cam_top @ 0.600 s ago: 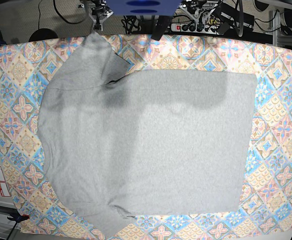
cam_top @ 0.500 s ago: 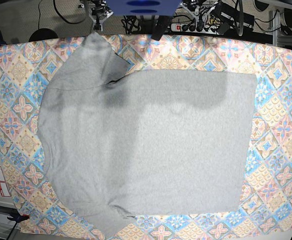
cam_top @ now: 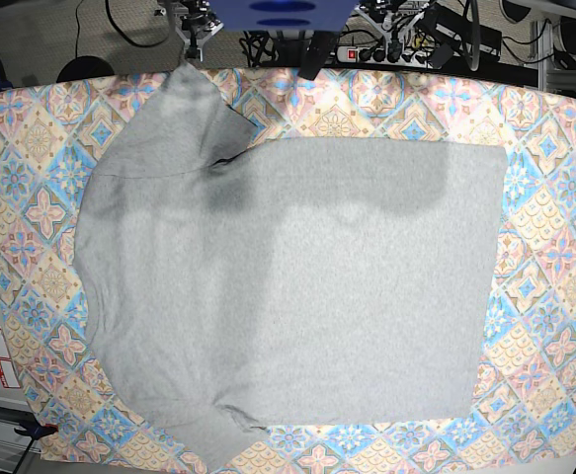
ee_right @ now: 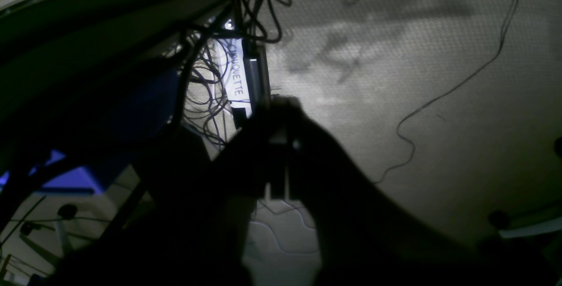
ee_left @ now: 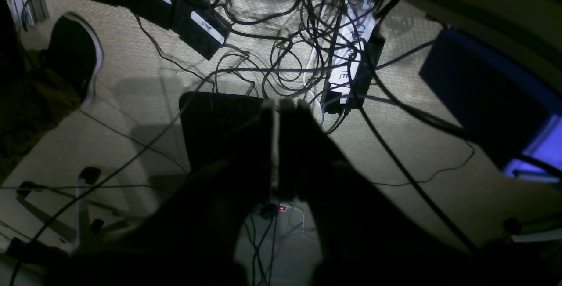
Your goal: Fold the T-shirt properly
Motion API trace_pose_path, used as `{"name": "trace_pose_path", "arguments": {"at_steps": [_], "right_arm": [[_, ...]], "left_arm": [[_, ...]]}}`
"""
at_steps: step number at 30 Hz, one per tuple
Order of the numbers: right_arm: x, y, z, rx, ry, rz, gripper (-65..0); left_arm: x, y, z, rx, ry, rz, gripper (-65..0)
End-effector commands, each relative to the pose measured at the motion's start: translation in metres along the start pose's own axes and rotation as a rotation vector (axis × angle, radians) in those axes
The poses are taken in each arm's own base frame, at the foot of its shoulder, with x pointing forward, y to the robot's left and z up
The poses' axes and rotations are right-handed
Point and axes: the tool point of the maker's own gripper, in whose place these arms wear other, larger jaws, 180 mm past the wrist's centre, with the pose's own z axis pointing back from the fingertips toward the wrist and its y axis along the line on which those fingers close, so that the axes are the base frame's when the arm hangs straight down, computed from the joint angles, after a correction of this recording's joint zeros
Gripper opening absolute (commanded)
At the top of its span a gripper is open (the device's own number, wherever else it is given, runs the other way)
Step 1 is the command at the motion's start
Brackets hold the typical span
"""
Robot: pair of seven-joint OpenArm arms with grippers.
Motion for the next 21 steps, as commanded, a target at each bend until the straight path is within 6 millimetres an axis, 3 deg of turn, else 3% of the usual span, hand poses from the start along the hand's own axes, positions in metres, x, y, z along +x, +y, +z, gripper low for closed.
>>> {"name": "trace_pose_path", "arguments": {"at_steps": [1, 5, 8, 11, 17, 21], "right_arm": [[-0.002, -0.001, 0.001, -0.003, 0.000, -0.001, -65.0], [-0.003, -0.014, 0.001, -0.023, 0.001, 0.003, -65.0], [-0.015, -0.021, 0.004, -0.032, 0.018, 0.005, -65.0], [-0.017, -0.032, 0.006, -0.049, 0.012, 0.011, -65.0], [-0.036, -0.056, 0.013, -0.084, 0.023, 0.025, -65.0], [-0.056, -0.074, 0.025, -0.109, 0.024, 0.042, -65.0]], "left_arm": [[-0.004, 0.005, 0.000, 0.009, 0.006, -0.002, -65.0], [-0.007, 0.012, 0.001, 0.018, 0.011, -0.004, -65.0], [-0.010, 0.013, 0.003, 0.019, -0.003, -0.008, -65.0], [-0.016, 0.031, 0.008, 0.042, -0.026, -0.019, -65.0], [-0.036, 0.038, 0.015, 0.048, -0.024, -0.028, -65.0], [-0.053, 0.057, 0.020, 0.076, 0.004, -0.026, -65.0]]}}
